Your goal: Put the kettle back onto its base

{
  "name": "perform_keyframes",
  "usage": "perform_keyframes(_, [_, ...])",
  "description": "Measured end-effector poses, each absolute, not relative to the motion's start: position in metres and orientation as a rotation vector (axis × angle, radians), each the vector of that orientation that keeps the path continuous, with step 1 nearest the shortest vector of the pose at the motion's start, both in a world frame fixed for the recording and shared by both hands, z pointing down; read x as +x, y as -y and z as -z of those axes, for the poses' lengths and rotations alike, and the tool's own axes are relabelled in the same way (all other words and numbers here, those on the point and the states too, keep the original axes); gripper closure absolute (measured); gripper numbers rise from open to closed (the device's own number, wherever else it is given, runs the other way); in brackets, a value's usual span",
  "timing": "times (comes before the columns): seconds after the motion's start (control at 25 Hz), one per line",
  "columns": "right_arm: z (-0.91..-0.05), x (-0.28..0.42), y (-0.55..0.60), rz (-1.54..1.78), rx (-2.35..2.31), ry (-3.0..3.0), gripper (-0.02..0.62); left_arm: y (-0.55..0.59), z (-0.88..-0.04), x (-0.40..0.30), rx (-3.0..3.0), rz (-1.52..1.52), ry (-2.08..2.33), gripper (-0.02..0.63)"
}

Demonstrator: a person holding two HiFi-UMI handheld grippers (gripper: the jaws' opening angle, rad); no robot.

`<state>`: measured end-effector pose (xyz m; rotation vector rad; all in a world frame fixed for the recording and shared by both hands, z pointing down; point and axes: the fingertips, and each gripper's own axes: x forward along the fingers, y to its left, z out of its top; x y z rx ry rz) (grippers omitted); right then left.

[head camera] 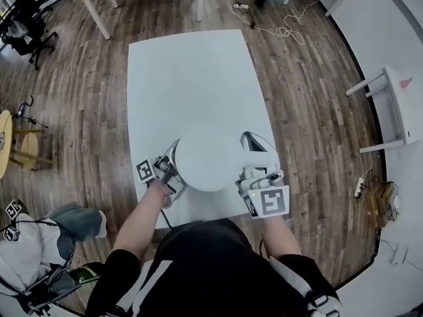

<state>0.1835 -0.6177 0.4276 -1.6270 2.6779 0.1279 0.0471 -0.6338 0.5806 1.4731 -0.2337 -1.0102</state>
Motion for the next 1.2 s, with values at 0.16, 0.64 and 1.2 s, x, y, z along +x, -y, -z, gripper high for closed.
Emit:
perform_keyframes(0.16, [-0.440,0.190,0.641,-0.072,-1.616,-2.679,0.591,0.652,-0.589,0.048,1.465,1.008,0.291,0.237])
perform_keyframes(0.64, [-0.487,0.185,0.676,0.006,-1.586,-2.705,0.591,0.669,-0.624,0.020,1.523,0.939,0.657,0.236])
perform_keyframes(1.2, [-0.512,0.178,0.685,-0.002,-1.542,-2.748,0.591,0.653,-0.586,-0.007,1.794,0.825,1.078,0.608])
